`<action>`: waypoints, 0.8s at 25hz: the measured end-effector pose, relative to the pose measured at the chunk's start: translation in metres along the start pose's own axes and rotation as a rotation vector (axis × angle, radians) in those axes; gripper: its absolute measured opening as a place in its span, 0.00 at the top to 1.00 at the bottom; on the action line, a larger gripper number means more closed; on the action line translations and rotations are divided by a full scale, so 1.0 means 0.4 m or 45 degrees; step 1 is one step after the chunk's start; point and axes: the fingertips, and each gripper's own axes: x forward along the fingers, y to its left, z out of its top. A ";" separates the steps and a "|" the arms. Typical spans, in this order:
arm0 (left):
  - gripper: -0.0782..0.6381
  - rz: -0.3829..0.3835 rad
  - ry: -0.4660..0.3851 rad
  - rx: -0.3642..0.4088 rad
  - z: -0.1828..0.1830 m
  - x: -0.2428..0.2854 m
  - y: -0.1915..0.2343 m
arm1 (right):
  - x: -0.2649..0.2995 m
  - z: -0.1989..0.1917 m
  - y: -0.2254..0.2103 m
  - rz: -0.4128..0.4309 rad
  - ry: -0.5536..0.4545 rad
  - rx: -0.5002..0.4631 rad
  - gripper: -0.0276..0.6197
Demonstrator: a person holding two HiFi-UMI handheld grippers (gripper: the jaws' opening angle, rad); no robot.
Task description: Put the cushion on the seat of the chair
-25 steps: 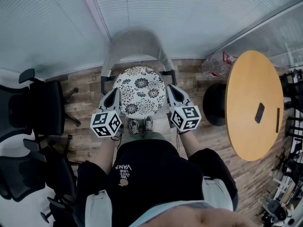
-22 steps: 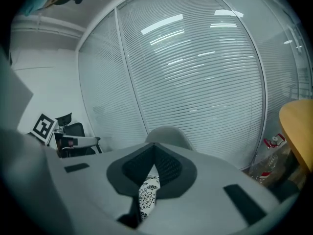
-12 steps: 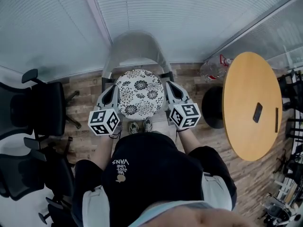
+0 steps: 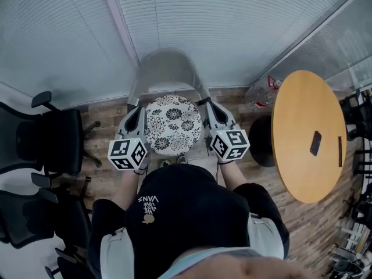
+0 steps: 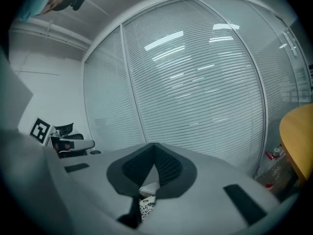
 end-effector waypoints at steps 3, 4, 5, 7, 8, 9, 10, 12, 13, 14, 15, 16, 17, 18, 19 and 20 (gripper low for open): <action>0.88 -0.004 -0.023 0.008 0.014 -0.009 -0.005 | -0.009 0.017 0.009 0.004 -0.024 -0.016 0.93; 0.88 -0.004 -0.031 0.010 0.018 -0.011 -0.005 | -0.010 0.021 0.012 0.006 -0.030 -0.019 0.93; 0.88 -0.004 -0.037 0.012 0.023 -0.012 -0.005 | -0.011 0.024 0.015 0.009 -0.034 -0.023 0.93; 0.88 -0.005 -0.047 0.013 0.029 -0.014 -0.009 | -0.015 0.030 0.019 0.013 -0.040 -0.031 0.93; 0.88 -0.006 -0.051 0.013 0.031 -0.015 -0.011 | -0.018 0.032 0.020 0.015 -0.041 -0.035 0.93; 0.88 -0.007 -0.054 0.014 0.032 -0.016 -0.014 | -0.020 0.033 0.021 0.016 -0.041 -0.039 0.93; 0.88 -0.007 -0.055 0.014 0.033 -0.018 -0.017 | -0.023 0.034 0.022 0.015 -0.039 -0.043 0.93; 0.88 -0.006 -0.056 0.011 0.031 -0.021 -0.018 | -0.026 0.033 0.024 0.012 -0.030 -0.056 0.93; 0.88 -0.004 -0.055 0.008 0.029 -0.022 -0.016 | -0.026 0.032 0.025 0.010 -0.027 -0.061 0.93; 0.88 -0.003 -0.054 0.004 0.027 -0.022 -0.015 | -0.027 0.031 0.025 0.011 -0.025 -0.063 0.93; 0.88 -0.001 -0.052 0.001 0.026 -0.022 -0.015 | -0.027 0.032 0.025 0.011 -0.024 -0.062 0.93; 0.88 0.000 -0.050 -0.002 0.025 -0.022 -0.015 | -0.028 0.032 0.023 0.011 -0.024 -0.060 0.93; 0.88 -0.001 -0.049 -0.005 0.024 -0.022 -0.016 | -0.030 0.033 0.023 0.010 -0.024 -0.057 0.93; 0.88 -0.002 -0.048 -0.008 0.024 -0.023 -0.017 | -0.031 0.033 0.023 0.010 -0.024 -0.056 0.93; 0.88 -0.002 -0.048 -0.010 0.023 -0.025 -0.018 | -0.032 0.033 0.024 0.011 -0.024 -0.056 0.93; 0.88 -0.002 -0.047 -0.011 0.023 -0.025 -0.019 | -0.032 0.033 0.025 0.012 -0.023 -0.056 0.93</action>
